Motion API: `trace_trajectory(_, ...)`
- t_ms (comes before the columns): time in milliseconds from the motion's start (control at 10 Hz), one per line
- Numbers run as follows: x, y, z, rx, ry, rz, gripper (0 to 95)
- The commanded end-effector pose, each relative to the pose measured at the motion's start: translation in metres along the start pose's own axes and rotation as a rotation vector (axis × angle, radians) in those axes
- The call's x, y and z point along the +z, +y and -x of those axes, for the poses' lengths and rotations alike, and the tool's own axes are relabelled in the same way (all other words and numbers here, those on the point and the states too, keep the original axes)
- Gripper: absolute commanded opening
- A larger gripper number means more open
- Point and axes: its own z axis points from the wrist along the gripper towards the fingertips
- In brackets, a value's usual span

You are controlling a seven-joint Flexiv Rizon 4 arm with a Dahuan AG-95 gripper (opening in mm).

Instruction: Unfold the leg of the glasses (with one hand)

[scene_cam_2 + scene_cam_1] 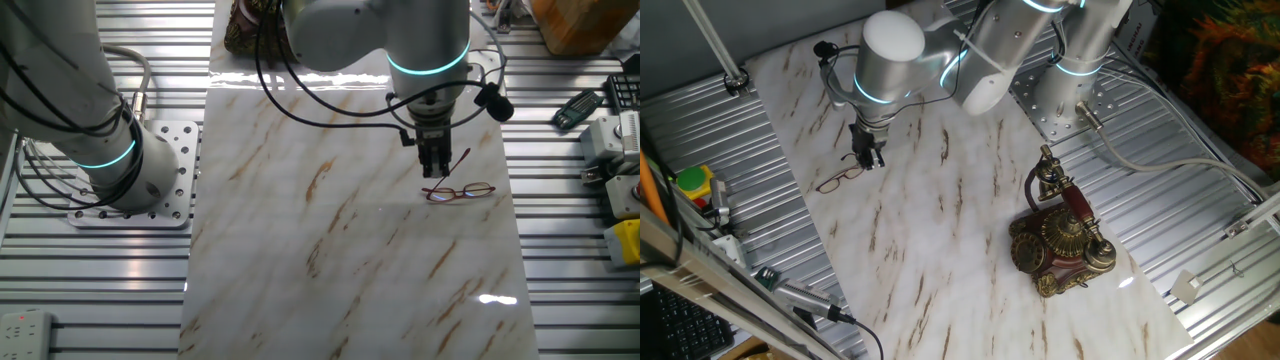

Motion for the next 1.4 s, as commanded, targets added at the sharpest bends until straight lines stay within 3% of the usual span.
trace_trajectory(100,0.001,0.001,0.000,-0.001,0.001,0.004,0.0)
trace_trajectory(1400,0.015,0.000,-0.002,0.005,-0.004,0.001,0.0)
